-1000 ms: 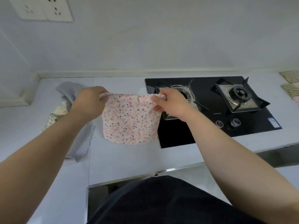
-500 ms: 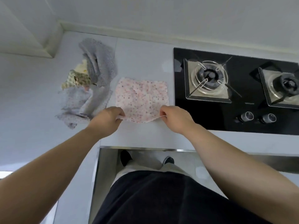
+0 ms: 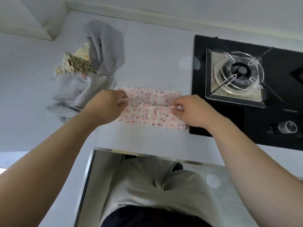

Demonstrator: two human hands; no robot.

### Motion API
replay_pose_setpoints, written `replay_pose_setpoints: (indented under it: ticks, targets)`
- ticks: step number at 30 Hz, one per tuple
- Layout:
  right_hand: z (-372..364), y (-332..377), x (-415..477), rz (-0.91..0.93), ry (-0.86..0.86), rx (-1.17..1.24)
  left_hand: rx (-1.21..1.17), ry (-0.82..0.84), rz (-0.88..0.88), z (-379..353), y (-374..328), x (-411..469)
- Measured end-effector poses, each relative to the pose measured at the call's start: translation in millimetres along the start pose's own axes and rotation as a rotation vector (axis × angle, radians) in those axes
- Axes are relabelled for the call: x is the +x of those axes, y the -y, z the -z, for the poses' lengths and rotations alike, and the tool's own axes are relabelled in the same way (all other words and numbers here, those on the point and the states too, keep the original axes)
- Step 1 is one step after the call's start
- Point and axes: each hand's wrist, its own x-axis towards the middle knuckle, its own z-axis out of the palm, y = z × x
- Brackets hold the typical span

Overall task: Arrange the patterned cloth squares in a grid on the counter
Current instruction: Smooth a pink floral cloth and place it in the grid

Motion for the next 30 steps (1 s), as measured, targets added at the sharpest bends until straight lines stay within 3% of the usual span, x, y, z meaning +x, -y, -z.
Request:
replay_pose_setpoints:
  ticks: [3, 6, 15, 20, 26, 30]
  targets:
    - [-3.9, -12.0, 33.7, 0.074, -0.168, -0.045, 0.087, -0.130, -0.056, -7.0, 5.1, 31.8]
    - [-10.7, -22.8, 55.9, 0.092, -0.231, -0.093, 0.190, -0.143, -0.051, -20.9, 11.6, 52.9]
    - [-48.7, -29.6, 58.3, 0.086, -0.461, -0.199, 0.295, -0.390, -0.109, -65.1, 34.9, 54.9]
    - [-54.1, -23.5, 45.4, 0.109, -0.587, -0.004, 0.100, -0.409, -0.070, -59.1, 37.1, 50.4]
    - [-50.9, -32.7, 41.5, 0.151, -0.653, 0.272, 0.140, -0.341, -0.092, -55.2, 31.8, 53.5]
    - [-50.1, -33.4, 39.0, 0.162, -0.625, 0.230, 0.212, -0.292, -0.101, -54.4, 27.6, 50.9]
